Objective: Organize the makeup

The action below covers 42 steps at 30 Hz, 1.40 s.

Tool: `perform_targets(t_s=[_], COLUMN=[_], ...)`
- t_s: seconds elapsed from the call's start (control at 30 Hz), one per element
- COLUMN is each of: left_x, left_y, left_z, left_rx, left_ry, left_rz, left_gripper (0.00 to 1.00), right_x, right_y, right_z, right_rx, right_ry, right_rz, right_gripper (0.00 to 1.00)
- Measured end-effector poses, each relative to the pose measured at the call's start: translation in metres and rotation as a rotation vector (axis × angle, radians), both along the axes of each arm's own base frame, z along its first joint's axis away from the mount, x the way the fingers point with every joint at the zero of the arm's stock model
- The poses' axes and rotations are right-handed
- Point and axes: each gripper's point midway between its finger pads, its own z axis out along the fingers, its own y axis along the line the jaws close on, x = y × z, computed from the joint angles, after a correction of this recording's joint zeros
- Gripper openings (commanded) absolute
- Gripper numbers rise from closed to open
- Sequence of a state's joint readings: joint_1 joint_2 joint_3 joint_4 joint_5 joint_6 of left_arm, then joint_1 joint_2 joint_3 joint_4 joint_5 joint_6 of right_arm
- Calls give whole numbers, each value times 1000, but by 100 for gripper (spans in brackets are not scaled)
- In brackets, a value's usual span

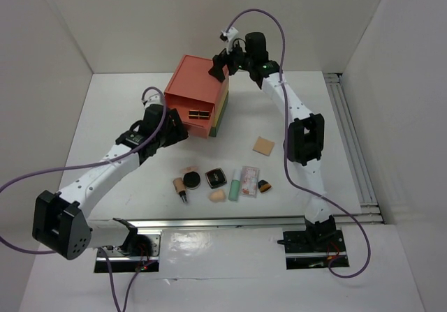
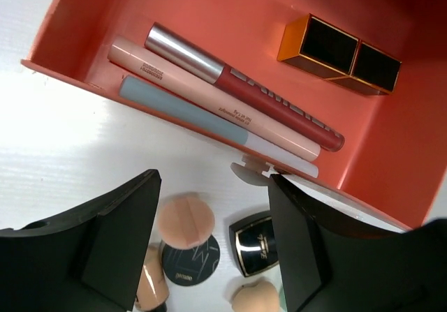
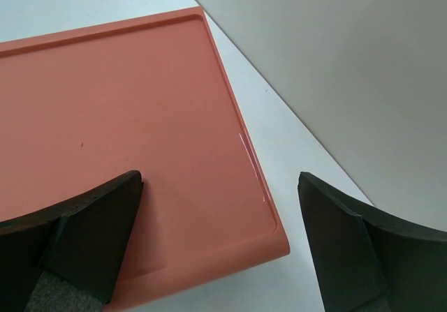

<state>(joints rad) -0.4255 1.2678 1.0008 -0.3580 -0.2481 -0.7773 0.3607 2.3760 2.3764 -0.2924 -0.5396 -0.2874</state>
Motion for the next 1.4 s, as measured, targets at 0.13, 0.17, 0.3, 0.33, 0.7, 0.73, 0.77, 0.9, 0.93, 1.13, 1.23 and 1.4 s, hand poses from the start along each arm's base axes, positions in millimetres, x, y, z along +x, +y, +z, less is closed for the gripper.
perform_targets(t_s=[0.13,0.17,0.3,0.33,0.7,0.73,0.77,0.9,0.93,1.13,1.23,1.4], left_x=[17,21,41,45,109,113,117,123,122,101,84,78], left_y=[-5,-6,-10,-10,-24,-26,-28,-32,-32,-25,-18,-5], left_z=[-4,-5,-6,-5,18,16,15,1,0,3,-4,-41], left_rx=[13,14,14,15,1,5,7,14,13,13,22,21], left_ry=[-5,-3,-18,-26,-103,-94,-91,-51,-46,-94,-118,-166], left_rz=[-7,-7,-2,-3,-4,-6,-9,-19,-21,-46,-95,-194], left_gripper=[75,75,75,75,82,82,82,82,83,83,83,83], right_x=[5,6,5,4,-1,2,4,11,11,12,13,14], right_y=[0,0,0,-1,-10,-14,-19,-29,-30,-27,-25,-25], right_z=[0,-2,-5,-5,-4,-4,-4,-5,-5,-7,-7,-7], right_rx=[55,66,122,135,178,178,179,187,189,192,195,194], right_ry=[7,12,51,62,98,97,98,108,111,115,107,100], right_rz=[33,39,86,101,164,154,143,105,101,87,82,67], right_gripper=[99,99,88,84,65,63,62,56,56,56,56,56])
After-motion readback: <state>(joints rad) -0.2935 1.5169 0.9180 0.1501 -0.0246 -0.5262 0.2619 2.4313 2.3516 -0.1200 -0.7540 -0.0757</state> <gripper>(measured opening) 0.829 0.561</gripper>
